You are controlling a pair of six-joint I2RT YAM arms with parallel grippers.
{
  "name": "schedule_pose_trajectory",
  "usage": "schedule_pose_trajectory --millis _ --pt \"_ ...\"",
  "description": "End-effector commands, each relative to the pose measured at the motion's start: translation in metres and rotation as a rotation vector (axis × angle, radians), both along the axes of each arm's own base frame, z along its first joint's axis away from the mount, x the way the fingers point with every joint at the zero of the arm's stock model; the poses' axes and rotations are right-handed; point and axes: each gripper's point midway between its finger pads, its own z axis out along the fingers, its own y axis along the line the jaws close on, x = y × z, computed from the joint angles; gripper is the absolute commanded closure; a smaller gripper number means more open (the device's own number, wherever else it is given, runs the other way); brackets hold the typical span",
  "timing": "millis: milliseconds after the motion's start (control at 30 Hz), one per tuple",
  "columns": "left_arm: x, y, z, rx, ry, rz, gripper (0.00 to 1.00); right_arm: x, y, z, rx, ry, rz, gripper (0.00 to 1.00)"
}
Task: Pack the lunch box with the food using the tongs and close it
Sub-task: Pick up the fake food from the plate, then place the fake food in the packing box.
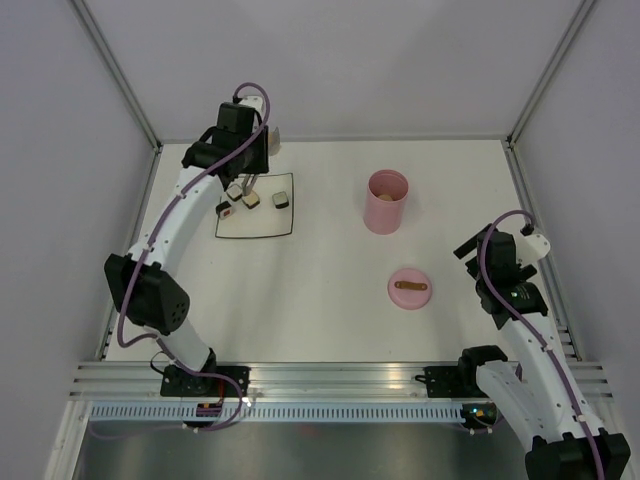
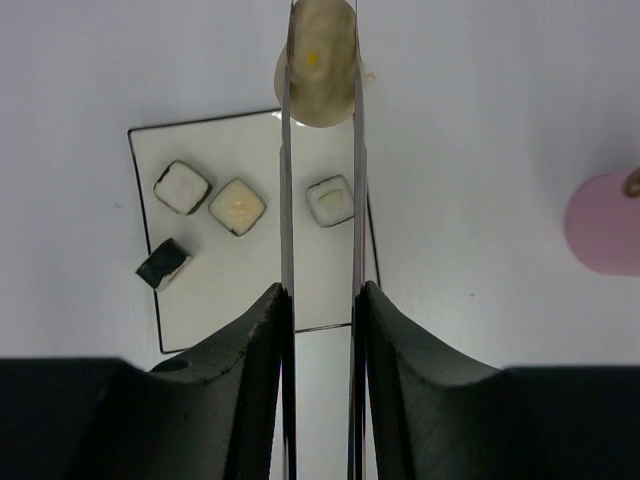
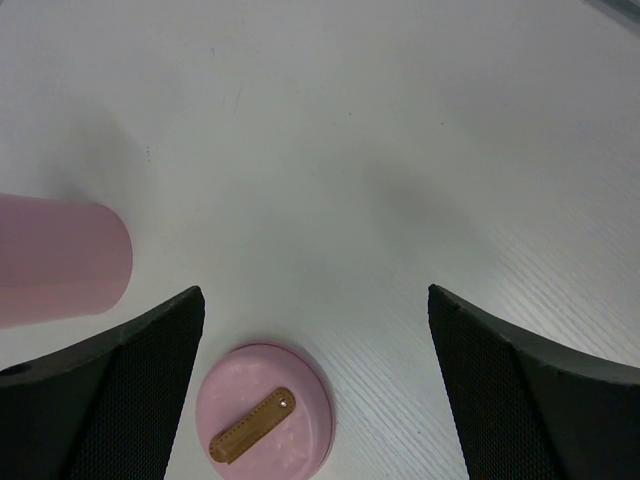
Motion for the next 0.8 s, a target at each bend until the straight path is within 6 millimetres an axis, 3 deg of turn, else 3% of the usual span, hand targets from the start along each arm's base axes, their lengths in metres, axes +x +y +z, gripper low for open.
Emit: schedule_pose_trajectory --millis 0,200,467,600,767 --pt "-0.024 -0.046 0.075 -0.033 -0.165 -0.152 0.73 0.002 -0.010 0.012 -0.016 -0.011 -0.061 0.02" --pt "-0.061 -0.122 0.110 -0.043 -0.245 -0.322 0.73 -0.001 -0.003 -0.003 0.020 0.030 -0.026 0.02" --pt "-0.092 -0.172 0.147 -0.131 -0.300 -0.459 0.73 -0.026 0.004 -0.002 0.084 -0.053 -0.012 0.02" --pt "-0.115 -0.206 0.137 -0.137 -0.274 -0.542 0.73 -0.035 0.004 -0.001 0.078 -0.074 0.009 0.02" --pt "-0.117 -0.218 0.115 -0.121 -0.225 -0.542 0.73 -0.031 0.014 -0.001 0.096 -0.086 0.067 0.02"
